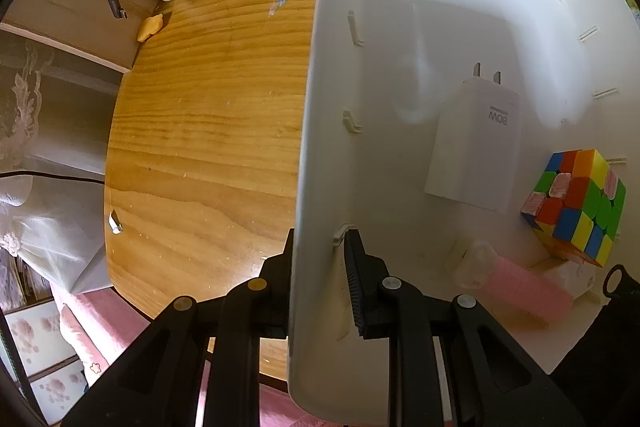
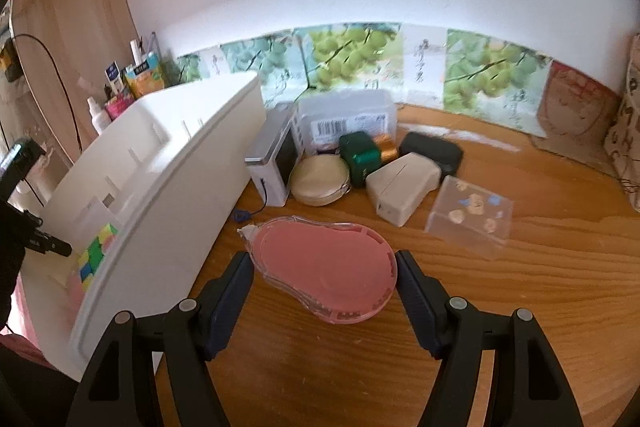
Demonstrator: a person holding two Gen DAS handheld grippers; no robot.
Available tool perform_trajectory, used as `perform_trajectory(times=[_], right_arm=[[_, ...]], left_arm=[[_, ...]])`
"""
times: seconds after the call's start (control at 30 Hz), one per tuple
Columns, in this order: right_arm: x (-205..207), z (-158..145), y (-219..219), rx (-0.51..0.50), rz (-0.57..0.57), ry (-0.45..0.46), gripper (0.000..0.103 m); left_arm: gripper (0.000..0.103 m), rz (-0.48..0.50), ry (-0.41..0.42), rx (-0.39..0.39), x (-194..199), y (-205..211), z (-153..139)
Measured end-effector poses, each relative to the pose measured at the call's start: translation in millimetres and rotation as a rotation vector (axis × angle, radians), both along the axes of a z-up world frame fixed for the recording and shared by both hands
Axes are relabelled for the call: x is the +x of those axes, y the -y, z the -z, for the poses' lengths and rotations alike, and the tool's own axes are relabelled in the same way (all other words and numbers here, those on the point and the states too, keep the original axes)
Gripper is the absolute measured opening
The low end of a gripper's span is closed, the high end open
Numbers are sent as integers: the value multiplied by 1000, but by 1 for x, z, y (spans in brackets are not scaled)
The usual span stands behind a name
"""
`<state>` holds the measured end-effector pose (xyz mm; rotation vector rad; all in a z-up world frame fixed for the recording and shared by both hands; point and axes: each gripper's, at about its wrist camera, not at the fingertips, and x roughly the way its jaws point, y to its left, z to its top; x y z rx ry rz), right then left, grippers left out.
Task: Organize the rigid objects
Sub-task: 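Lift the pink oval case and carry it toward the basket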
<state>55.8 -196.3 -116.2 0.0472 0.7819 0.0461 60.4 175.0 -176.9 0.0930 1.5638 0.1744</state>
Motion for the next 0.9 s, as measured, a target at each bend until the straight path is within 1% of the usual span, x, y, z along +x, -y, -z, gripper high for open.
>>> perform_trajectory(times=[0.2,0.37,0.6,0.9], right_arm=[[-8,-21,-4,-11,-1,50,72],[-12,-43,-15,-14,-33,100,72],[-13,-70,-35,-25,-104,161,72],[-7,-86,-69,-21,-230,185,72]], left_arm=[[24,8,7,-1,0,2,-3],[24,14,14,-2,-1,4,-7],[24,22,22,-4,-2,5,-13],[24,24,27,-6,-1,8,-20]])
